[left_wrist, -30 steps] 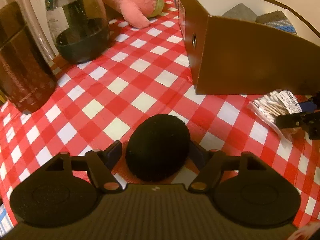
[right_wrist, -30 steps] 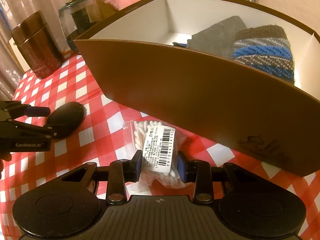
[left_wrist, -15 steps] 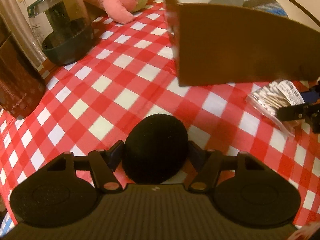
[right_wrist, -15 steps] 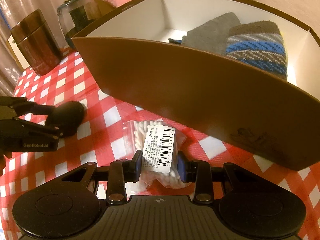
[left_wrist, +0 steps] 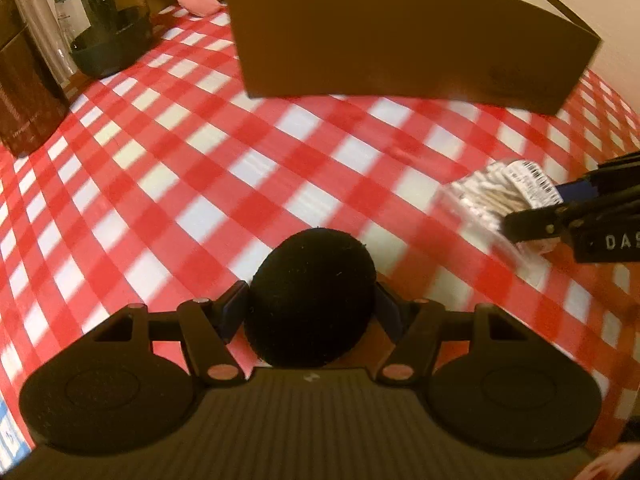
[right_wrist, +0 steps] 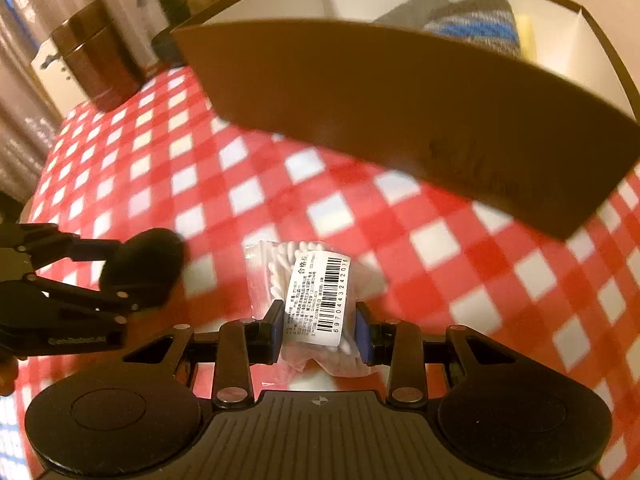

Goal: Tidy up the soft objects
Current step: 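Lift the swab packet and black pad and carry both over the box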

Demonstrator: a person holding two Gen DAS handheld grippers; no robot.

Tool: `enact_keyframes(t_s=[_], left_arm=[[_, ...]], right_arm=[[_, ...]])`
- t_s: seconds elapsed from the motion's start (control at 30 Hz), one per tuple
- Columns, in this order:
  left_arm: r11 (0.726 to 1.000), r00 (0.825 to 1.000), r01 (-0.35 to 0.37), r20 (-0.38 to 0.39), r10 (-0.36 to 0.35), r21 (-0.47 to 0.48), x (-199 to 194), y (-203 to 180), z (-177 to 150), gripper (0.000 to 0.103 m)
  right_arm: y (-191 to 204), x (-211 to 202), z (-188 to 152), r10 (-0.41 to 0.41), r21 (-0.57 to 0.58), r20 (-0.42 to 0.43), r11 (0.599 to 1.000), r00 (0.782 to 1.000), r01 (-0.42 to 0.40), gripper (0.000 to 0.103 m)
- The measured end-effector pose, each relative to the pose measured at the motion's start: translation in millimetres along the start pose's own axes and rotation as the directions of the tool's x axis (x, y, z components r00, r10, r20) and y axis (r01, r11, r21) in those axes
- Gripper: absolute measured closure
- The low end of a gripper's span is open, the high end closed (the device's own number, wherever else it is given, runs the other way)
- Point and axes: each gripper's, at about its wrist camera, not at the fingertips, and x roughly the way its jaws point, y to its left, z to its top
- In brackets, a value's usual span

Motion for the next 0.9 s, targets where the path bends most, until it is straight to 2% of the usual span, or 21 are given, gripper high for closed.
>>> enact_keyframes(t_s=[0.23, 0.33, 0.37, 0.43, 0.5, 0.53, 0.87, 0.9], left_arm=[[0.996, 0.999, 0.034, -0.026, -0.037, -0.08, -18.7, -20.8, -24.5, 0.037], [0.998, 0.999, 0.019, -0.043, -0.022, -0.067, -17.8, -26.1, -29.2, 0.036], [0.998, 0.999, 0.013, -0.045, -0.016, -0.06, -17.7, -27.1, -29.9, 0.036], [0.998, 0.999, 0.007, -0.039, -0.01, -0.055, -18.4, -28.9, -30.8, 0.036], [0.998, 0.999, 0.003, -0.041, -0.005, -0.059, -17.2, -30.0, -30.9, 0.035], [0.998, 0.999, -0.002, -0.043, -0.001, -0.06, -16.0, -30.3, -31.0, 0.035], [0.998, 0.999, -0.032, -0.045, 0.03, -0.045, -14.9, -36.7, -28.8, 0.035], [0.998, 0.998, -0.037, -0.046, 0.035, -0.041, -15.1, -37.8, -28.6, 0.036]], right_arm=[[4.3, -19.5, -38.5, 0.035, -0.028, -0.033, 0.999, 0.999, -0.036, 0.067], [3.5, -19.1, -49.9, 0.058, -0.019, -0.042, 0.998, 0.997, -0.059, 0.065], [4.1, -17.9, -51.2, 0.063, -0.022, -0.045, 0.998, 0.997, -0.064, 0.062], [5.1, -17.0, -51.7, 0.061, -0.026, -0.037, 0.998, 0.997, -0.062, 0.044], [3.6, -17.2, -51.4, 0.064, -0.02, -0.011, 0.998, 0.998, -0.065, 0.033], [3.0, -16.7, -51.3, 0.068, -0.026, -0.007, 0.997, 0.998, -0.068, 0.031], [20.4, -6.4, -60.2, 0.027, -0.192, -0.008, 0.981, 1.0, -0.028, 0.031], [21.5, -6.3, -61.0, 0.025, -0.207, -0.005, 0.978, 1.0, -0.025, 0.035]])
